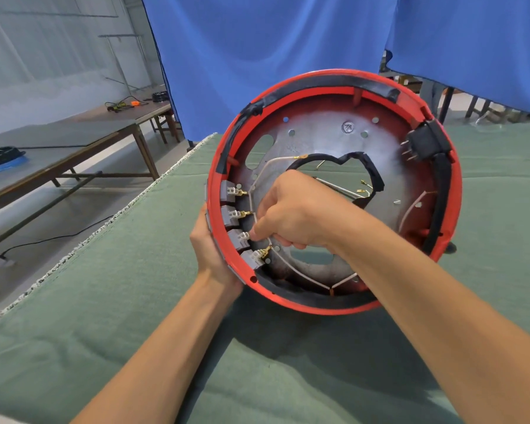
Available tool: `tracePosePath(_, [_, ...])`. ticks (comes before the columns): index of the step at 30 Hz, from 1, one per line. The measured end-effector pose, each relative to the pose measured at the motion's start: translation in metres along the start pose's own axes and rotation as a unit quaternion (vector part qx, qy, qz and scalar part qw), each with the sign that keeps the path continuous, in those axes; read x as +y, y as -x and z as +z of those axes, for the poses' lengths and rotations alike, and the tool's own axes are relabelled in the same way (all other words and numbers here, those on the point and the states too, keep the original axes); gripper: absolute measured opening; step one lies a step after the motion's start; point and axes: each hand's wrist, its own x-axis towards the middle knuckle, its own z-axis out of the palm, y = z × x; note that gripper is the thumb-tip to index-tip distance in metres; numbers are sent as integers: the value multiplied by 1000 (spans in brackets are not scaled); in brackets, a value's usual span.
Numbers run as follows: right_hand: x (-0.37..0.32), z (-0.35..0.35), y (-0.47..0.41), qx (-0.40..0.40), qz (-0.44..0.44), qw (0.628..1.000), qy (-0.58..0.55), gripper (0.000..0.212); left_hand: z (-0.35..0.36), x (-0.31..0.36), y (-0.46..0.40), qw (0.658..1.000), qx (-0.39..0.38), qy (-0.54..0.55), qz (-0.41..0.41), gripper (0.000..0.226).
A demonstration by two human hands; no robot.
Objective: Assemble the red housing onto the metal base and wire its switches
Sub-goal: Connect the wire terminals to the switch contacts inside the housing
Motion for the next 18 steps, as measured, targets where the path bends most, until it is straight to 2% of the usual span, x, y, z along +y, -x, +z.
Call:
tracePosePath(3, [2, 3, -2, 13, -1, 1000, 17, 18, 8, 6, 0, 999, -47, -18, 5, 38])
tracePosePath(6, [8, -6, -1, 7, 9, 1000, 4, 20, 11, 7, -3, 999, -41, -20, -8, 27])
tracePosePath(9, [16, -21, -1, 38, 9, 999, 4, 21, 11, 10, -7, 999, -18, -7, -35, 16])
tracePosePath(14, [22, -6, -5, -19, 13, 999, -28, 31, 8, 12, -9, 998, 27, -11, -59, 28])
tracePosePath(18, [26, 11, -18, 42, 31, 996, -72, 50, 8, 18, -9, 997, 63, -26, -39, 30])
